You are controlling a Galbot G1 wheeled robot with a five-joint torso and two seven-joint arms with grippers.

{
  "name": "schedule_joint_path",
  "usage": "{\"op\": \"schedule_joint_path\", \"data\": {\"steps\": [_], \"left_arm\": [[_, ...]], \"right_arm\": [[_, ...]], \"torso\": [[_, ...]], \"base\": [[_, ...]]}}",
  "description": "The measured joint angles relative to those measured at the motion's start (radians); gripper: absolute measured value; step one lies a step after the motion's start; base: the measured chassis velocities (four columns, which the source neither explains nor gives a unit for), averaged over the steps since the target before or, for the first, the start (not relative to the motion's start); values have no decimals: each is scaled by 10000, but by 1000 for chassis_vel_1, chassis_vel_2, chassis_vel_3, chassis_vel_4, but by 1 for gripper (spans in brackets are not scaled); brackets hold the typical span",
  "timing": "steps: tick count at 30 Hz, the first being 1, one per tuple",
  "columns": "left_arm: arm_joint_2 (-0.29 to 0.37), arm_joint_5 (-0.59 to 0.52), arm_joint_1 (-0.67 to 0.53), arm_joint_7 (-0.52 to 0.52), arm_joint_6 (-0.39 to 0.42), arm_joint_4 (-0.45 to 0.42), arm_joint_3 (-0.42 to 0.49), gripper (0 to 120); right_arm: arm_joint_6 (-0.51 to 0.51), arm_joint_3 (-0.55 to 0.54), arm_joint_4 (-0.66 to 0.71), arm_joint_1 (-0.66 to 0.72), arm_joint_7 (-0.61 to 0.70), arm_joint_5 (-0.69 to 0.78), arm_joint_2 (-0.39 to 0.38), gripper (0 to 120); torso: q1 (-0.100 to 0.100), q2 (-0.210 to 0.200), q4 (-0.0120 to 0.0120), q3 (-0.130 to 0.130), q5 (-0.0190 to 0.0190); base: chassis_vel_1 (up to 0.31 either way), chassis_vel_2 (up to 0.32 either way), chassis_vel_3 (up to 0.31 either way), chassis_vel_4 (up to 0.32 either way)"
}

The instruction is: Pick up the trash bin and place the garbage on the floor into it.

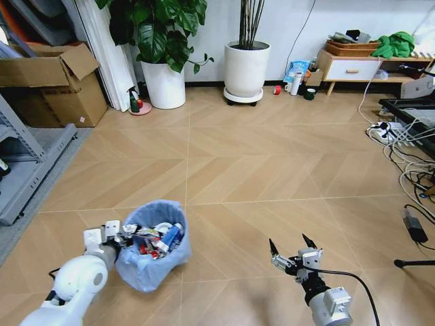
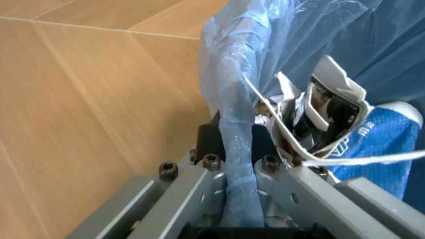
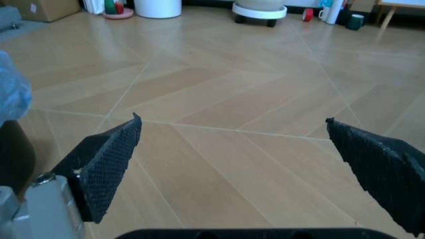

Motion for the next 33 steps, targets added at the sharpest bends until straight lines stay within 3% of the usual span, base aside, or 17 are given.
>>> {"op": "schedule_joint_path", "data": {"steps": [5,23,33], "left_arm": [[-95,-176,-278,-37,25,572,-14,0],[-75,-259,-341,28,201,938,91,1],[-15,-413,-355,-181,108,677,31,36]], "right_arm": [[2,-11,5,-9,0,-8,44,100],[-24,72,6,-35,-5,-31,162,100],[-77,36,-54,-15,-19,-31,226,100]], "torso": [[0,0,-1,0,-3],[-1,1,0,-1,3],[-1,0,-1,1,0]], "base": [[0,0,0,0],[0,0,0,0],[0,0,0,0]]}}
